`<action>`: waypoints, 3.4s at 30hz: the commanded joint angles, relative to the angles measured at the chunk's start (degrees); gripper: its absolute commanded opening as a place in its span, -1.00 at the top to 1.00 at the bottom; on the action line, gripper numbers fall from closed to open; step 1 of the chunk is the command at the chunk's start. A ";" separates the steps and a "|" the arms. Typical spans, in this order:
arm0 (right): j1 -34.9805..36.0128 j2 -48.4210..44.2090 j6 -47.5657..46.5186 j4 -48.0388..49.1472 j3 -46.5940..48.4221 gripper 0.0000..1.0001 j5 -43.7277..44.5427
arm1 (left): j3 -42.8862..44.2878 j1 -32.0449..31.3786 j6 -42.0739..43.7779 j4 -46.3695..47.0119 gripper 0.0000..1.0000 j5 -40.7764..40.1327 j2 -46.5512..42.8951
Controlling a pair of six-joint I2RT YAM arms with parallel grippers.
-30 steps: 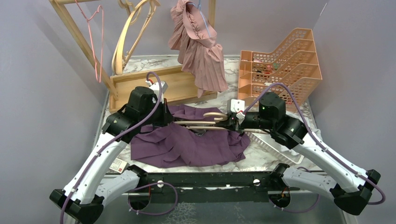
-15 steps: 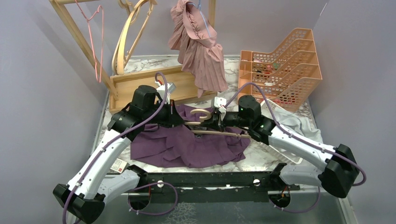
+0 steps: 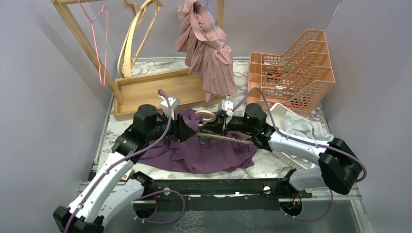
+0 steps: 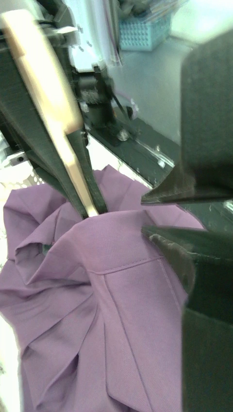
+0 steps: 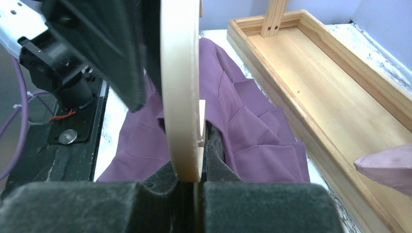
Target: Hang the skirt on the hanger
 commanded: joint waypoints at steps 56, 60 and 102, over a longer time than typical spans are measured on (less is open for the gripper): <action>0.34 -29.25 13.35 -37.45 9.13 -0.20 31.48 | 24.35 -0.26 61.10 -10.86 1.00 -1.81 3.35; 0.34 -33.22 26.20 -45.90 8.65 -0.20 39.76 | 28.29 -0.25 62.20 -10.83 1.00 -1.99 4.24; -4.03 -13.10 65.35 -63.92 10.51 0.86 60.62 | 27.78 -0.27 60.77 -13.59 1.00 -4.69 -1.26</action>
